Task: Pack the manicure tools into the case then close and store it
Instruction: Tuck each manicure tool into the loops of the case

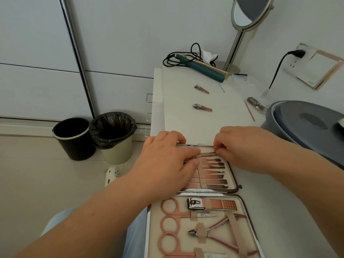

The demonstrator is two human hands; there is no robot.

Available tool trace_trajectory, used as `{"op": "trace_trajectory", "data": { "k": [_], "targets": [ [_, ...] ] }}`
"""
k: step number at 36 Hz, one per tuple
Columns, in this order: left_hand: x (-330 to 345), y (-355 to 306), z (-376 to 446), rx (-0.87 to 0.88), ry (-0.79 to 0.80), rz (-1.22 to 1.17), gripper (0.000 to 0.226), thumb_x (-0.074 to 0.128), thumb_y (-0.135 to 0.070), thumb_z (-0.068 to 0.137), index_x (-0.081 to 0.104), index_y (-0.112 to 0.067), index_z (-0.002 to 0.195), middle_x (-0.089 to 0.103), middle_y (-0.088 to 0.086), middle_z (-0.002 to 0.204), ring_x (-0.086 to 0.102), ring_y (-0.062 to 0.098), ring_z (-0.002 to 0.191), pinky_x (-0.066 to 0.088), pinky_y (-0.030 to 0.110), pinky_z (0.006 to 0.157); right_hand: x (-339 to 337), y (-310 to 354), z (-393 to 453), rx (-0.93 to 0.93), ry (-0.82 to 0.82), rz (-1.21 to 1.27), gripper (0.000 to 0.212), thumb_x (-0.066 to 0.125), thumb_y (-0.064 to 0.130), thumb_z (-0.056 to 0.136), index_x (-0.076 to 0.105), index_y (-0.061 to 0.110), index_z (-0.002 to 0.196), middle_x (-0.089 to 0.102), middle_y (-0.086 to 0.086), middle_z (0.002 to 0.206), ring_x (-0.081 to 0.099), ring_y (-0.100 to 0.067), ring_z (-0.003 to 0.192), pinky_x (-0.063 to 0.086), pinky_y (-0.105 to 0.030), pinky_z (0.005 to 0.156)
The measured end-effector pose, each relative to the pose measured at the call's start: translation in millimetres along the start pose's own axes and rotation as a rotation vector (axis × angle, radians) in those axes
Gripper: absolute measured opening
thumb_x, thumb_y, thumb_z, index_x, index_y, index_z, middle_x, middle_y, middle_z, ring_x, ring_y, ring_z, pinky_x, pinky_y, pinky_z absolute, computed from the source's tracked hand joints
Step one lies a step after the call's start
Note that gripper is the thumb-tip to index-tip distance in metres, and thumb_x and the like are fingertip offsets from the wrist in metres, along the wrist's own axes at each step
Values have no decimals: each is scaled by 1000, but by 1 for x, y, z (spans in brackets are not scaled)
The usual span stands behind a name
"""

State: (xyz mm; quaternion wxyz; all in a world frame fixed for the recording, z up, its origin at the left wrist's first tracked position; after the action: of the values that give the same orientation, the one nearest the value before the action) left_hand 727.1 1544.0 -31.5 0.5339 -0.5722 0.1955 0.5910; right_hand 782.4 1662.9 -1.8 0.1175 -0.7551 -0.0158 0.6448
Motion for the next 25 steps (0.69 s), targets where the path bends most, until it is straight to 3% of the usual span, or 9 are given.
{"op": "trace_trajectory", "data": {
  "k": [10, 16, 25],
  "targets": [
    [-1, 0, 0, -3, 18, 2, 40, 32, -52, 87, 44, -47, 124, 40, -11, 125, 25, 10, 117, 15, 31, 96, -11, 5, 7, -37, -11, -115, 19, 43, 36, 90, 61, 35, 96, 61, 12, 91, 53, -8, 81, 43, -25, 65],
    [-1, -1, 0, 2, 1, -3, 38, 33, -51, 87, 45, -47, 123, 41, -11, 124, 25, 9, 116, 14, 29, 94, -4, 8, 7, -68, 42, -89, 22, 37, 34, 93, 57, 28, 101, 56, 9, 96, 54, -12, 86, 47, -31, 76],
    [-1, -1, 1, 8, -17, -9, 37, 35, -50, 87, 46, -48, 122, 41, -10, 124, 25, 10, 116, 12, 26, 89, -2, 10, 12, -74, -19, 60, 14, 43, 34, 93, 51, 32, 104, 50, 17, 88, 45, -6, 80, 39, -25, 73]
  ]
}}
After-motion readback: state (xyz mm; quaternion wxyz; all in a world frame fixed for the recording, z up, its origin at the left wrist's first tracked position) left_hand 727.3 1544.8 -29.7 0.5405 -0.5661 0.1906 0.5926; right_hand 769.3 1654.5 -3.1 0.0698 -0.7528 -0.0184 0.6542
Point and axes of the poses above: each hand's wrist, its own z-axis towards the middle knuckle, its own x-axis out of the palm, y = z × x, the point moved 7 cm from there along z, towards the middle knuckle
